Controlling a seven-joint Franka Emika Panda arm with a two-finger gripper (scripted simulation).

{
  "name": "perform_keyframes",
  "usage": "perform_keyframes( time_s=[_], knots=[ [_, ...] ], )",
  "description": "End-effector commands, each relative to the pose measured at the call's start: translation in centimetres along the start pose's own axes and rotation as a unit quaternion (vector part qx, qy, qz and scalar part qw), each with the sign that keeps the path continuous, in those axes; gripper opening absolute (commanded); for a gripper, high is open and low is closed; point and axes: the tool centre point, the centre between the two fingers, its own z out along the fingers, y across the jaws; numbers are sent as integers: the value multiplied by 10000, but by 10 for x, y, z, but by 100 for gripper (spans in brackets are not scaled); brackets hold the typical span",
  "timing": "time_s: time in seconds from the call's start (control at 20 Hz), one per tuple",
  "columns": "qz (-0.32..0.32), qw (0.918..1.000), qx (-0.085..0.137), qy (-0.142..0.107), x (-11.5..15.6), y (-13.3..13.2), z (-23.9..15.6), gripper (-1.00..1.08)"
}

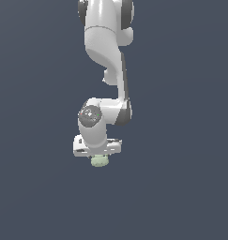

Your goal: Pick up the object and move it to a goal position.

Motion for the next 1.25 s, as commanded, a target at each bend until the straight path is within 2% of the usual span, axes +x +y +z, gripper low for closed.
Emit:
perform_keyframes(
  time_s=[0.0, 0.55, 1.2],
  knots=[
    [21, 10000, -9, -27, 7, 18, 2, -100],
    [23, 10000, -10, -44, 38, 63, 3, -100],
    [24, 10000, -10, -48, 49, 77, 3, -100]
  ],
)
